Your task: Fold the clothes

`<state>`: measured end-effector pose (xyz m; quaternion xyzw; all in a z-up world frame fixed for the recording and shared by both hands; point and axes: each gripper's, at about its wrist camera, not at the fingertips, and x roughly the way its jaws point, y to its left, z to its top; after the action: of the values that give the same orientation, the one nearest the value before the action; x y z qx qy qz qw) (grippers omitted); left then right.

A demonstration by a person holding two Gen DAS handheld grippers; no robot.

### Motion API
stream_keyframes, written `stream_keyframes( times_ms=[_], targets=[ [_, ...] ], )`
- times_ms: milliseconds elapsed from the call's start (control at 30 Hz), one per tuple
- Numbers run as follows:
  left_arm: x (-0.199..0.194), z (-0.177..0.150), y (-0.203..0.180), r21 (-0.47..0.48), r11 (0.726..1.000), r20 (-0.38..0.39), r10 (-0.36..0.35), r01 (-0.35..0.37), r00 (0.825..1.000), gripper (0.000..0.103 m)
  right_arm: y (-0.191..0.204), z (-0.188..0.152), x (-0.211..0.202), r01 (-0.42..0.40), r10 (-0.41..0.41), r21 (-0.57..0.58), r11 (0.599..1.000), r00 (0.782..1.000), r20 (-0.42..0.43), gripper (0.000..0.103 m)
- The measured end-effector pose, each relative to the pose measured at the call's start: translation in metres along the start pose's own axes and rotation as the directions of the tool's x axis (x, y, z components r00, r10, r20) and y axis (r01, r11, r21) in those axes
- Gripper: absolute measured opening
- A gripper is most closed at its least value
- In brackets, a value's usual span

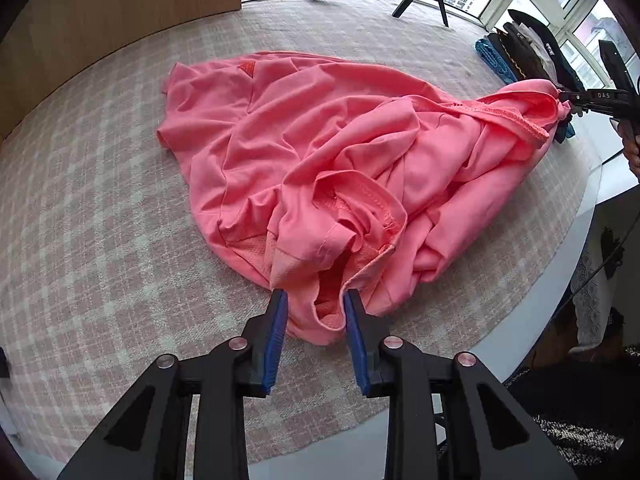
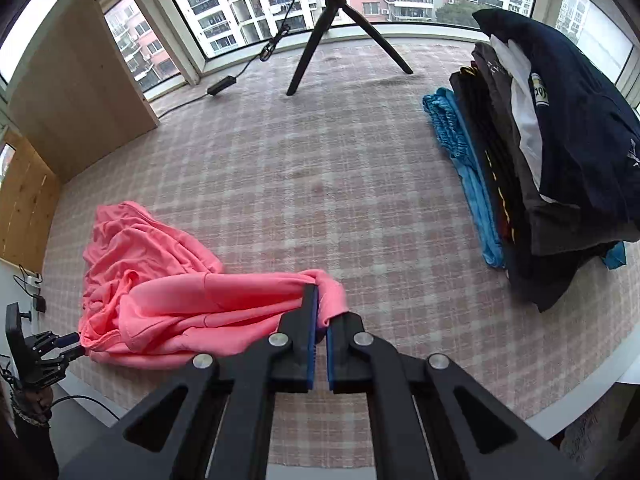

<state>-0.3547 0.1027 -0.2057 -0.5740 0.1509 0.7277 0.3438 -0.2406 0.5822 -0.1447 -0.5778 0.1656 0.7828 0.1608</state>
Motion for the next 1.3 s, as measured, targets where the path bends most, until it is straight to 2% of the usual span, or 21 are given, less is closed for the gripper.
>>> stream_keyframes(
  times_ms=[133,200,233,267,333,367,433,467,500,567,700,733,767,833,933,1033,1067,1100,1167,1233,1300],
  targets=[
    [-0.011,0.006,0.002,-0.021,1.0,0.028,-0.005,0.006,1.0,0.001,-0.016,-0.015,0.018,0.034,-0.033,0.024,0.999,0.998,-0.054,0.005],
    [-0.017,0.009,0.003,-0.032,0.999,0.042,-0.007,0.009,0.999,0.002,-0.007,-0.02,0.009,0.035,-0.035,-0.031,0.999,0.999,-0.005,0.008],
    [-0.02,0.011,0.004,-0.037,0.999,0.049,-0.009,0.01,0.999,0.012,0.006,-0.023,0.002,0.015,-0.013,-0.102,0.995,1.0,0.02,0.016],
    [-0.021,0.012,-0.003,-0.014,1.0,0.057,-0.005,0.006,0.998,0.034,0.019,-0.026,-0.004,0.003,0.004,-0.169,0.986,0.999,0.041,0.032],
    [-0.019,0.016,-0.022,0.045,0.999,0.067,-0.001,-0.002,0.998,0.061,0.045,-0.032,-0.008,0.024,-0.004,-0.267,0.963,0.997,0.076,0.051],
    [-0.009,0.023,-0.031,0.072,0.997,0.061,0.0,-0.004,0.998,0.063,0.055,-0.035,-0.008,0.033,-0.006,-0.306,0.951,0.996,0.088,0.052],
    [0.016,0.034,-0.045,0.093,0.996,0.024,0.001,-0.003,1.0,0.057,0.059,-0.033,0.003,0.033,-0.009,-0.32,0.947,0.997,0.074,0.053],
    [0.028,0.039,-0.047,0.094,0.995,0.001,0.019,-0.019,1.0,0.031,0.062,-0.032,0.008,0.033,-0.011,-0.328,0.944,0.998,0.068,0.053],
    [0.039,0.044,-0.047,0.095,0.995,-0.023,0.041,-0.039,0.999,0.014,0.063,-0.031,0.014,0.027,-0.009,-0.332,0.943,0.998,0.057,0.053],
    [0.051,0.051,-0.042,0.066,0.997,-0.044,0.054,-0.051,0.998,0.002,0.064,-0.029,0.03,-0.011,0.017,-0.342,0.94,1.0,0.016,0.053],
    [0.018,0.052,-0.014,-0.044,0.998,0.035,0.043,-0.041,0.998,0.002,0.078,-0.028,0.062,0.021,-0.031,-0.458,0.889,0.999,-0.015,0.051],
    [0.0,0.049,-0.008,-0.06,0.996,0.07,0.063,-0.058,0.996,0.002,0.081,-0.027,0.068,0.019,-0.036,-0.48,0.877,0.999,-0.026,0.023],
    [-0.019,0.044,0.001,-0.085,0.994,0.105,0.07,-0.061,0.992,0.002,0.081,-0.022,0.064,-0.001,-0.011,-0.478,0.878,1.0,-0.023,0.004],
    [-0.047,0.031,0.023,-0.139,0.986,0.165,0.113,-0.091,0.98,0.002,0.082,-0.011,0.057,-0.043,0.039,-0.474,0.879,0.999,-0.018,0.003],
    [-0.052,0.014,0.068,-0.263,0.945,0.115,0.231,-0.194,0.966,0.003,0.064,0.026,0.049,-0.048,0.07,-0.351,0.935,0.996,0.049,0.004],
    [-0.04,0.006,0.086,-0.273,0.91,0.022,0.331,-0.313,0.943,0.009,0.06,0.045,0.059,0.053,-0.043,-0.349,0.936,0.998,0.034,0.009],
    [-0.041,0.006,0.084,-0.267,0.913,0.028,0.326,-0.307,0.945,0.009,0.062,0.047,0.06,0.084,-0.075,-0.376,0.923,0.996,0.04,0.01],
    [-0.043,0.008,0.078,-0.253,0.931,0.052,0.286,-0.264,0.957,0.01,0.066,0.044,0.054,0.083,-0.06,-0.425,0.901,0.996,0.067,0.014],
    [-0.042,0.02,0.06,-0.187,0.962,0.094,0.22,-0.199,0.971,0.026,0.073,0.038,0.04,0.043,0.002,-0.492,0.87,0.996,0.09,0.052],
    [-0.027,0.04,0.035,-0.071,0.981,0.104,0.188,-0.182,0.977,0.036,0.089,0.029,0.032,-0.041,0.098,-0.561,0.827,0.993,0.072,0.059],
    [-0.004,0.063,0.013,0.052,0.986,0.092,0.156,-0.161,0.983,0.037,0.103,0.019,0.03,-0.096,0.152,-0.621,0.778,0.988,0.038,0.059]
  ],
)
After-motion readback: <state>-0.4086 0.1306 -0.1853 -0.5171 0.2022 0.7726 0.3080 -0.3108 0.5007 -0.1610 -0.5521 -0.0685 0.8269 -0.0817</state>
